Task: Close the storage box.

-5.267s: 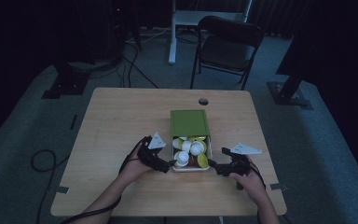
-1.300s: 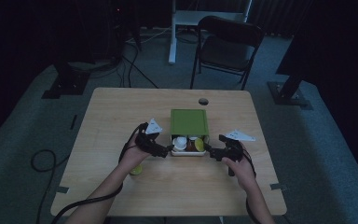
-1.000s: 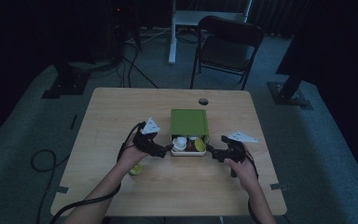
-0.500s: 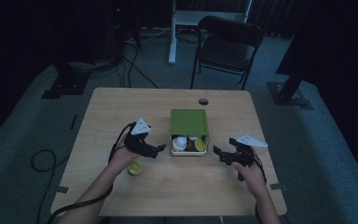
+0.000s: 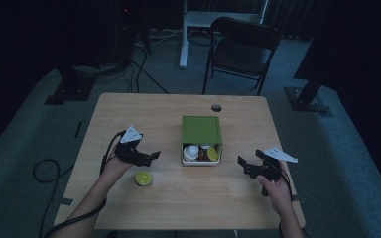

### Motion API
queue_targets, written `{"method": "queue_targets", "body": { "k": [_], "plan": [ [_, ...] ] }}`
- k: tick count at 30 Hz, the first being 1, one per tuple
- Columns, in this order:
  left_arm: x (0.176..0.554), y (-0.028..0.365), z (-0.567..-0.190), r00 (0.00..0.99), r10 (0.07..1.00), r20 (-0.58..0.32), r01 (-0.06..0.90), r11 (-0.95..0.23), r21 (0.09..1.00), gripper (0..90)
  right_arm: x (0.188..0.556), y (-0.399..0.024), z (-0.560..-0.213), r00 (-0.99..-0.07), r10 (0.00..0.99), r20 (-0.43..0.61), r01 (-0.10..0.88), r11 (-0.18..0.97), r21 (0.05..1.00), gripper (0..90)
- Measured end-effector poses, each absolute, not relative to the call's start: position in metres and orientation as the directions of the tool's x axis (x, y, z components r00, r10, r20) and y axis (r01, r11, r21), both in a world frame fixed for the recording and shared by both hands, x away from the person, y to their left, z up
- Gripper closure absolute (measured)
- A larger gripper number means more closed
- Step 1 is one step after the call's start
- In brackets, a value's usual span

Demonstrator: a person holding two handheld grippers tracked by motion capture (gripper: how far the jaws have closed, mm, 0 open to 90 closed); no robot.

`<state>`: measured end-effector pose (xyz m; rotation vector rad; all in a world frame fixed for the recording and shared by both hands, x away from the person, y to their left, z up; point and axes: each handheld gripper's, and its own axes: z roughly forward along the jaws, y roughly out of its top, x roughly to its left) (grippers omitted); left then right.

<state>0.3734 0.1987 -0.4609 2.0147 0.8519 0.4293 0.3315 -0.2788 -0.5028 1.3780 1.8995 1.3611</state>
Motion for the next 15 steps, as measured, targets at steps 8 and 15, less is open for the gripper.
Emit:
{"method": "queue_targets", "body": {
  "k": [8,15],
  "plan": [
    [0.368,0.226,-0.469,0.656,0.754,-0.034,0.437,-0.341,0.832,0.1,0.324,-0.297,-0.509,-0.368,0.909,0.194,0.481,0.008,0.877,11.2],
    [0.361,0.246,-0.476,0.61,0.791,-0.048,0.457,-0.302,0.837,0.1,0.317,-0.31,-0.513,-0.315,0.934,0.167,0.489,0.009,0.872,11.1]
  ]
}}
